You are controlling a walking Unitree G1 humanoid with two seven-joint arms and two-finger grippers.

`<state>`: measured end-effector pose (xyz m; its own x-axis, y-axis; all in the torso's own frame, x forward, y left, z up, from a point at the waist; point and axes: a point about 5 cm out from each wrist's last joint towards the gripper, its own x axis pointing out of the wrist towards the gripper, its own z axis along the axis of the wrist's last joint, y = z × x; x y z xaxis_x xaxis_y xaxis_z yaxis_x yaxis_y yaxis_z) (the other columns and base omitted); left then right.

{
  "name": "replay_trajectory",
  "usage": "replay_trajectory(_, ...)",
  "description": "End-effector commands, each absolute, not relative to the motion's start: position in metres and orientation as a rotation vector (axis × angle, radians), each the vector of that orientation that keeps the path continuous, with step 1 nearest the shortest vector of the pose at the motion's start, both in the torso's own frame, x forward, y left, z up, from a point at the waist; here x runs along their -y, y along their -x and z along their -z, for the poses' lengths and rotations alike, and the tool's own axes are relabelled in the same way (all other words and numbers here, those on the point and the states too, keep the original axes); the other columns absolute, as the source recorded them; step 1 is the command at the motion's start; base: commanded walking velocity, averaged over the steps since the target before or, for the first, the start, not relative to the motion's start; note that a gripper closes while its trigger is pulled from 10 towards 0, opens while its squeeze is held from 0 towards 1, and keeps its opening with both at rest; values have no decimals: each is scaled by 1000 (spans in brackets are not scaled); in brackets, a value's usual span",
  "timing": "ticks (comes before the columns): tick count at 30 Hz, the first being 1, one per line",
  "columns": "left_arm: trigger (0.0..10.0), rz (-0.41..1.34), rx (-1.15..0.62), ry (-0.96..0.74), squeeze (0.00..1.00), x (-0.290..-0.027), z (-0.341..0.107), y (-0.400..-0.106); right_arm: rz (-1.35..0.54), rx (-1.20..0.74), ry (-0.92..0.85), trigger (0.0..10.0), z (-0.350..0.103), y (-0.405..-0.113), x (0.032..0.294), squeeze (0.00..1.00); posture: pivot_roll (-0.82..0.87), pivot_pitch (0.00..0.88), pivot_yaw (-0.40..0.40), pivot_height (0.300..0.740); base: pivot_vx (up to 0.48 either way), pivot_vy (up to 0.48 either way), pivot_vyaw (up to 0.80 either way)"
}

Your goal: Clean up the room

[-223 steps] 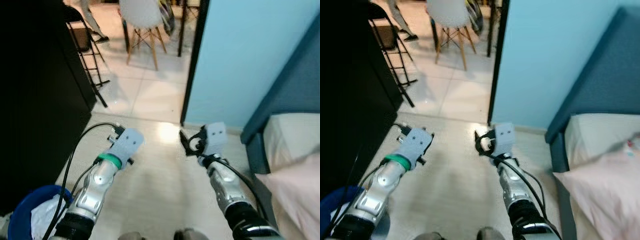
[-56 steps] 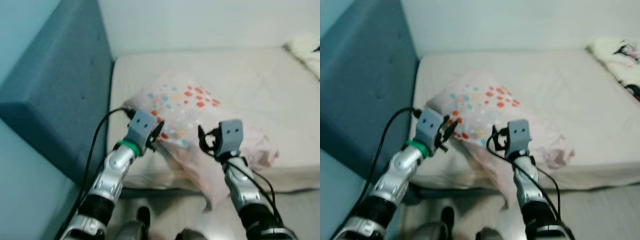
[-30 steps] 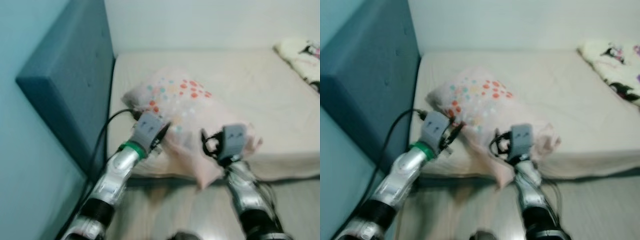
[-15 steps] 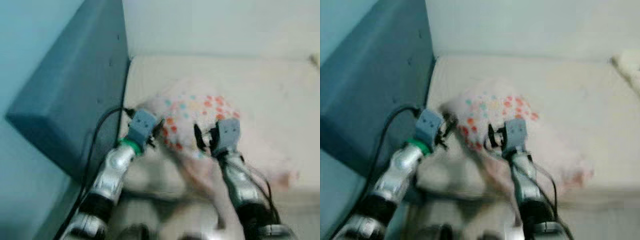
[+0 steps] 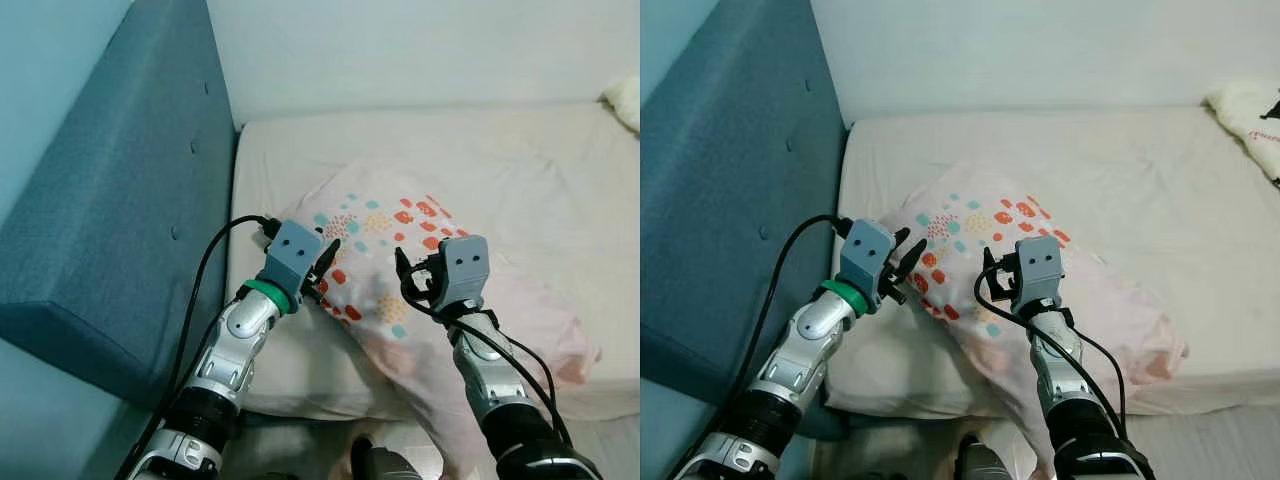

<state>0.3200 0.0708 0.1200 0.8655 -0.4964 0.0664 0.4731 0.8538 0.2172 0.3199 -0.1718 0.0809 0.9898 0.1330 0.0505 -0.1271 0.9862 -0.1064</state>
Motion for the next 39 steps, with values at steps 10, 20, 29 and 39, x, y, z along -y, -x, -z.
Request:
replay_trajectory(10,10000,509,90,-201,0,-73,-112,-318,-146,32,86,10000,-75,-317,168,0,-77,0,60,740,0,0,0)
replay_trajectory(20,10000,504,90,-199,0,-74,-112,-318,-146,30,86,10000,-74,-317,168,0,-75,0,59,740,-394,0,0)
replay_trajectory(29,10000,502,92,-198,0,-74,-112,-317,-148,29,86,10000,-74,-317,167,0,-75,0,59,740,-375,0,0)
replay_trajectory(39,10000,502,95,-200,0,-74,-113,-318,-149,28,87,10000,-74,-317,167,0,-74,0,60,740,-357,0,0)
